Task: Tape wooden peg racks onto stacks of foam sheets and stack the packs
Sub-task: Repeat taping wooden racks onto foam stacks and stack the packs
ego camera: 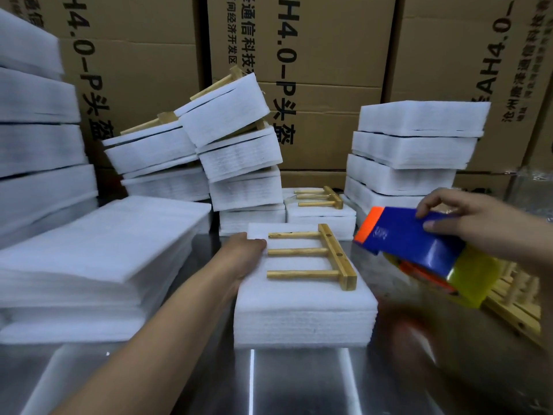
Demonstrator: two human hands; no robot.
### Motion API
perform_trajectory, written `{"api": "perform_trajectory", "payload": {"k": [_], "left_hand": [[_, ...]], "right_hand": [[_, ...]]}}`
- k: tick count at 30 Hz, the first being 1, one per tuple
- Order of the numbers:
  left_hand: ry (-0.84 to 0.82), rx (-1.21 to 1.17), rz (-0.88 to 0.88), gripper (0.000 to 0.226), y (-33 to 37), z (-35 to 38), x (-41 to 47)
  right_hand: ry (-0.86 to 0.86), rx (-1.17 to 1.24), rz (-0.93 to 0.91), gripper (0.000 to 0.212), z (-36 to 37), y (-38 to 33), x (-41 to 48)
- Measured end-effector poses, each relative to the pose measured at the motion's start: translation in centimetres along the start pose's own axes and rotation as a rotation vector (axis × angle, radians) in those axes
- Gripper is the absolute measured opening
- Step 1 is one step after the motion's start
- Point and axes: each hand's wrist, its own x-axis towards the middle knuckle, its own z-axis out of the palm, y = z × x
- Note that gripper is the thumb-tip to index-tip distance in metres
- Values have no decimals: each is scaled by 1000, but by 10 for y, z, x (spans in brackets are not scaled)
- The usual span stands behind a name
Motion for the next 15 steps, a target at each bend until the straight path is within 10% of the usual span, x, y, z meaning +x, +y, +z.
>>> {"api": "perform_trajectory", "payload": {"k": [9,15], "left_hand": [[10,11,-46,19,9,1,-10],[265,-164,353,52,29,-11,-15]], "right_hand": [[226,1000,-268,29,12,-32,-6],[184,1025,-388,49,26,-44,-16]]}}
